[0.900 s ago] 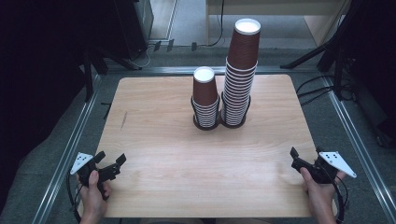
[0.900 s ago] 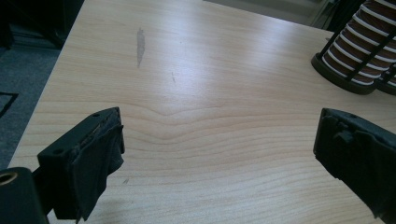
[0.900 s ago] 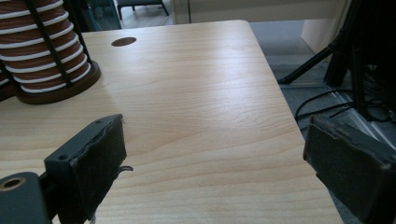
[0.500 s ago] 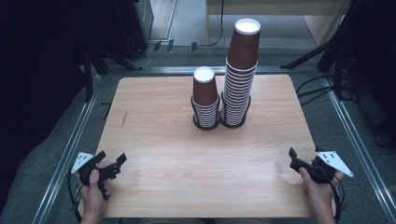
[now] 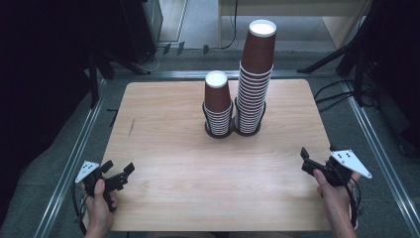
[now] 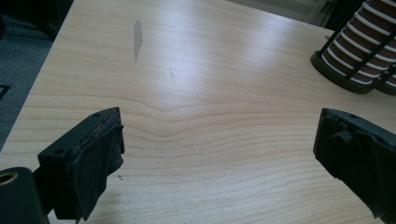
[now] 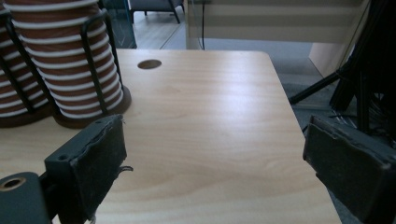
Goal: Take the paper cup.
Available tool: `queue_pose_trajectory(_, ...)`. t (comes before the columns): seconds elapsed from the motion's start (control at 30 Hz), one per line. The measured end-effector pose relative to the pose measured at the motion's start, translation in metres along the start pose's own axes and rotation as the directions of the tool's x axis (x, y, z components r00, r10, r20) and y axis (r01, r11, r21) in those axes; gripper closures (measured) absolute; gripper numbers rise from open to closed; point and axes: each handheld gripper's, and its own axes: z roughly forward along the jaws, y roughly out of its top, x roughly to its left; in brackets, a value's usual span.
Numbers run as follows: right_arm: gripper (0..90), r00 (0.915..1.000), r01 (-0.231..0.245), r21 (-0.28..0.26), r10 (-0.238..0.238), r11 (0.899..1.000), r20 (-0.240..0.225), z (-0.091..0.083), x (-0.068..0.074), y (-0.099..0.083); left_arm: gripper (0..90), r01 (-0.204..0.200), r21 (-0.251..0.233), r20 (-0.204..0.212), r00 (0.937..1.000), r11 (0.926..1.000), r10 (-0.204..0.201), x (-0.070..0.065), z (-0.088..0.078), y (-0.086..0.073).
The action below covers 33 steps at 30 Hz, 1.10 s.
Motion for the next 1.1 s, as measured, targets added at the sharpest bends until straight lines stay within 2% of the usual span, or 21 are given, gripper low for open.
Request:
queue_pose_trajectory(0.17, 6.6, 0.9999, -0.012, -0.006, 0.012, 1.000, -0.011, 0.007, 0.010, 0.018, 1.8, -0.009, -0.011, -0.005, 0.9999, 0.9999, 0.009, -0.001, -0.002, -0.001)
queue_pose_trajectory(0.27, 6.6, 0.9996, 0.003, -0.010, -0.004, 1.000, -0.027, 0.013, 0.019, 0.027, 1.8, -0.027, -0.012, 0.003, 0.9996, 0.9996, 0.027, -0.002, -0.004, -0.001)
queue_pose_trajectory(0.4, 6.7, 0.9989, 0.006, -0.013, -0.007, 1.000, -0.047, 0.019, 0.032, 0.034, 1.8, -0.061, -0.004, -0.027, 0.9978, 0.9981, 0.061, -0.006, -0.001, -0.001)
queue_pose_trajectory(0.5, 6.7, 0.9973, 0.026, -0.014, -0.026, 1.000, -0.068, 0.023, 0.044, 0.041, 1.9, -0.080, 0.003, -0.004, 0.9968, 0.9968, 0.080, -0.008, 0.000, -0.001)
queue_pose_trajectory(0.53, 6.7, 0.9967, 0.032, -0.017, -0.033, 0.999, -0.074, 0.024, 0.047, 0.043, 1.8, -0.085, 0.004, 0.016, 0.9962, 0.9963, 0.085, -0.008, 0.000, -0.002)
queue_pose_trajectory(0.6, 7.2, 0.9956, 0.034, -0.020, -0.035, 0.999, -0.087, 0.026, 0.054, 0.048, 1.9, -0.091, 0.010, 0.024, 0.9956, 0.9958, 0.091, -0.008, 0.000, -0.002)
queue_pose_trajectory(0.7, 7.3, 0.9942, 0.036, -0.009, -0.037, 0.999, -0.101, 0.030, 0.063, 0.054, 1.8, -0.092, 0.016, 0.010, 0.9957, 0.9956, 0.092, -0.008, 0.001, -0.002)
queue_pose_trajectory(0.83, 7.2, 0.9902, 0.061, -0.025, -0.063, 0.998, -0.124, 0.032, 0.076, 0.062, 1.8, -0.089, 0.026, 0.007, 0.9960, 0.9957, 0.089, -0.008, 0.002, -0.002)
queue_pose_trajectory(1.1, 7.1, 0.9873, 0.068, -0.053, -0.075, 0.996, -0.141, 0.038, 0.091, 0.080, 1.9, -0.106, 0.038, -0.023, 0.9940, 0.9937, 0.107, -0.011, 0.004, -0.002)
